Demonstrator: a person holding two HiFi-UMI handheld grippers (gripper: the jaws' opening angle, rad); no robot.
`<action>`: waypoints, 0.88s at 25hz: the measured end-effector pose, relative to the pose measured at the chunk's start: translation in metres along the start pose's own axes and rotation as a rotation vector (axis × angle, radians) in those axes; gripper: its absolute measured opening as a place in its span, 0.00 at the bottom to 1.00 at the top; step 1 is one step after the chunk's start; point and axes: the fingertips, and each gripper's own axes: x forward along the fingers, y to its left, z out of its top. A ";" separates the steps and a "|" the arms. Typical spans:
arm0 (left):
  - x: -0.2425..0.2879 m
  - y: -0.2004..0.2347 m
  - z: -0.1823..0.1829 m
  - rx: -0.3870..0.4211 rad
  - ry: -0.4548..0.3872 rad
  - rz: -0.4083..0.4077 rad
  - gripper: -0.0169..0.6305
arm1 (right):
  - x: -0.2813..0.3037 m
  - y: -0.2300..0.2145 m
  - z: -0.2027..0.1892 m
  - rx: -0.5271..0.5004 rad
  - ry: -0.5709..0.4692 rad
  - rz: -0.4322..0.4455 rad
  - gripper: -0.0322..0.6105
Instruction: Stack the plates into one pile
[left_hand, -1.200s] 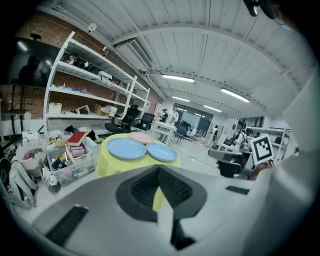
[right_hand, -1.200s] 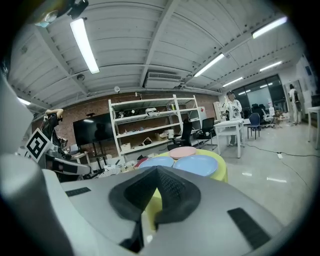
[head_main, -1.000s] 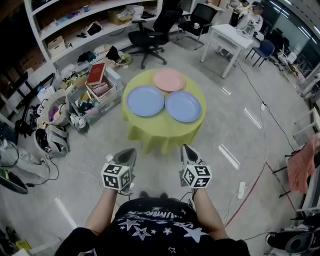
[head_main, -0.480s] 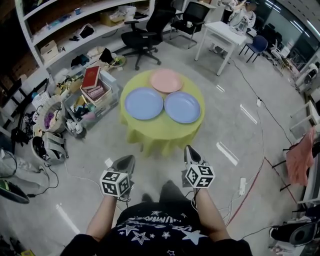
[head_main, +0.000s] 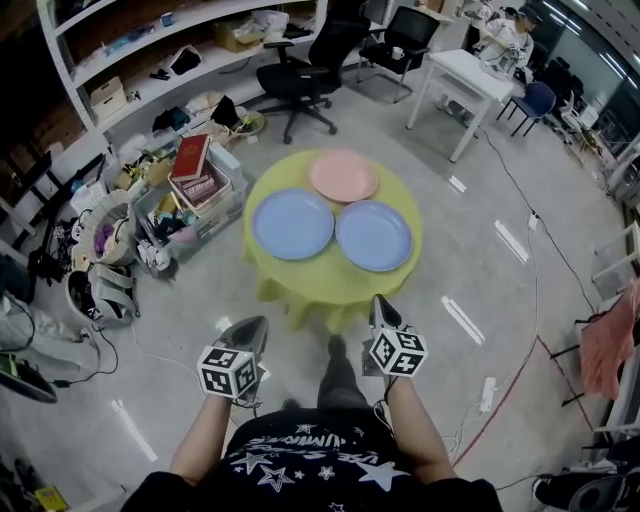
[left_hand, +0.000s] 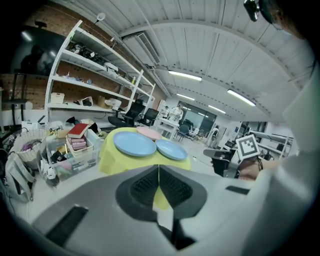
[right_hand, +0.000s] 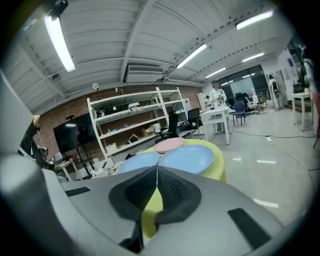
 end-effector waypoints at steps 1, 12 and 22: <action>0.006 0.001 0.004 -0.001 0.000 0.007 0.05 | 0.009 -0.005 0.003 0.003 0.006 0.001 0.07; 0.080 0.020 0.041 -0.044 0.006 0.095 0.05 | 0.101 -0.059 0.036 0.010 0.084 0.021 0.07; 0.126 0.013 0.065 -0.054 0.014 0.134 0.05 | 0.147 -0.109 0.055 -0.003 0.152 0.003 0.07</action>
